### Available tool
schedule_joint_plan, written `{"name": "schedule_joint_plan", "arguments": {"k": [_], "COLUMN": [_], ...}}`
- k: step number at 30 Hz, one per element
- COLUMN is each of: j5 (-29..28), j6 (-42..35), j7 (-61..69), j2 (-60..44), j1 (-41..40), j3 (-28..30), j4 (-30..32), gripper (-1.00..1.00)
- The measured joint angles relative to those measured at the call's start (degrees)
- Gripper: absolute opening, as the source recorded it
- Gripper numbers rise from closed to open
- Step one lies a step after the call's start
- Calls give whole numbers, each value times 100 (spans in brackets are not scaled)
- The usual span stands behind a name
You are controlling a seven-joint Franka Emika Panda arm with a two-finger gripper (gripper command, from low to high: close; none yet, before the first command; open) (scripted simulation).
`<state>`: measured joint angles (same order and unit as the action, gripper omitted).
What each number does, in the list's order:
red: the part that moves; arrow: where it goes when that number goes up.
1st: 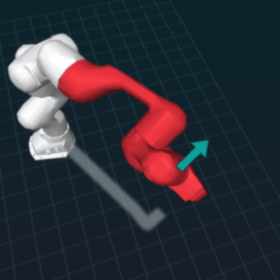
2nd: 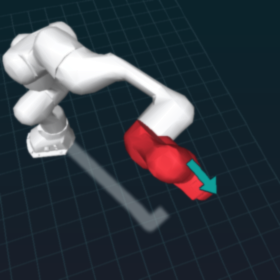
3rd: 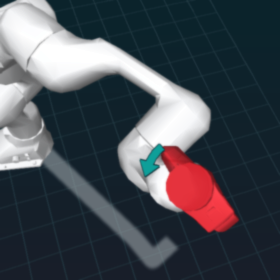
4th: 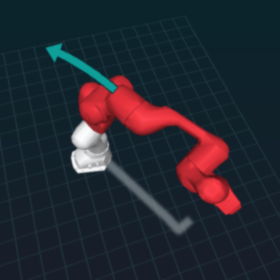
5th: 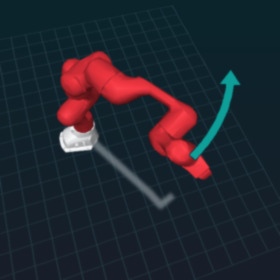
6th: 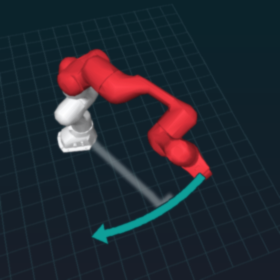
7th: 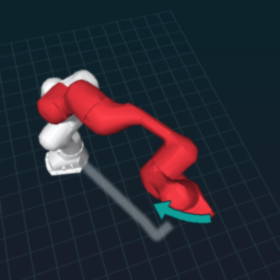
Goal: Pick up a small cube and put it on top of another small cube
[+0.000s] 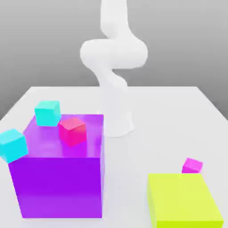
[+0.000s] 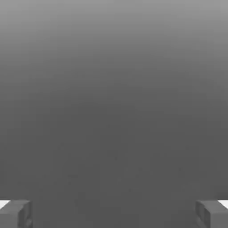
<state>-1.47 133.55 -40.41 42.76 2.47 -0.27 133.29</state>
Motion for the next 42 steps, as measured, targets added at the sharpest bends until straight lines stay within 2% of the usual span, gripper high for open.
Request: {"name": "schedule_joint_plan", "arguments": {"k": [11,21,30,38,42], "j5": [-540,-739,-573,-75,-160], "j6": [768,1467,2119,2705,3290], "j7": [2490,4927,7365,9784,9953], "j2": [-1375,-2600,-3681,-4609,-5343], "j1": [1088,1998,2688,3220,3251], "j3": [7,52,-79,-476,-450], "j4": [664,1261,1807,2297,2235], "gripper": [0,0,0,0,0]}}
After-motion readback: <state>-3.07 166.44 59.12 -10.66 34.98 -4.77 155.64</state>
